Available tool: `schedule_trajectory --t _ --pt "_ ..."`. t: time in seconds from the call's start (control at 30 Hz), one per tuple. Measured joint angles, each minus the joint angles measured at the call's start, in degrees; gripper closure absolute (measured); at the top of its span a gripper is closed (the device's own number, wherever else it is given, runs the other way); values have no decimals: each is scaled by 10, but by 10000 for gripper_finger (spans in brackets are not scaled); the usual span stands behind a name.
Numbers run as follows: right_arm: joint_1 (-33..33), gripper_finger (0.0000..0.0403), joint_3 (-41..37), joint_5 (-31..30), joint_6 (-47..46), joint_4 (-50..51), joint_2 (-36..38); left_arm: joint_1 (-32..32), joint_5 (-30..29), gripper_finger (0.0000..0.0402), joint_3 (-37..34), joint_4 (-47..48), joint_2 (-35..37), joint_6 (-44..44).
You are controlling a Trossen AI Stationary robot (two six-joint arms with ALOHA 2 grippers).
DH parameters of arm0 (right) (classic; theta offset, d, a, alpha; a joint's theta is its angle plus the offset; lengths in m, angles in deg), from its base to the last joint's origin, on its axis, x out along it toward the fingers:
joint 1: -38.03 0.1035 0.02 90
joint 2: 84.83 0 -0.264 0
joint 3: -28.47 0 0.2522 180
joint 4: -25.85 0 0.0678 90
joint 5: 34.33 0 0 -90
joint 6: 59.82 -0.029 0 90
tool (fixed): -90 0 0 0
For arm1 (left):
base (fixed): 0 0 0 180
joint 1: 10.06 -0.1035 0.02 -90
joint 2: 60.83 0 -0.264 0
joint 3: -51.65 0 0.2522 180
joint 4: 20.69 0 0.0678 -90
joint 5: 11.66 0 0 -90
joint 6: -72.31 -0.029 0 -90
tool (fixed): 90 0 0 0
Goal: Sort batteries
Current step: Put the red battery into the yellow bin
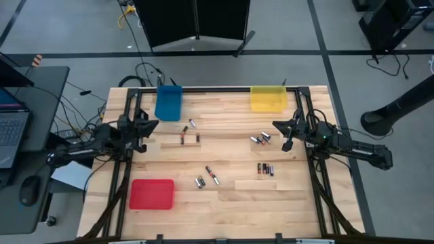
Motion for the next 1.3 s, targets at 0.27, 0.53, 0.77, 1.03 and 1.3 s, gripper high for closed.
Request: schedule_trajectory --t 0.27,0.53,0.77,1.03,1.3 --pt "0 364 0 0 0 0 0 0 -2 392 1 45 -2 14" --pt "0 364 0 0 0 0 0 0 22 392 4 91 -53 1" --pt "0 364 0 0 0 0 0 0 31 392 68 103 -193 -20" --pt "0 364 0 0 0 0 0 0 31 392 86 -36 -324 -95" --pt "0 364 0 0 0 0 0 0 35 392 87 -115 -406 -44"
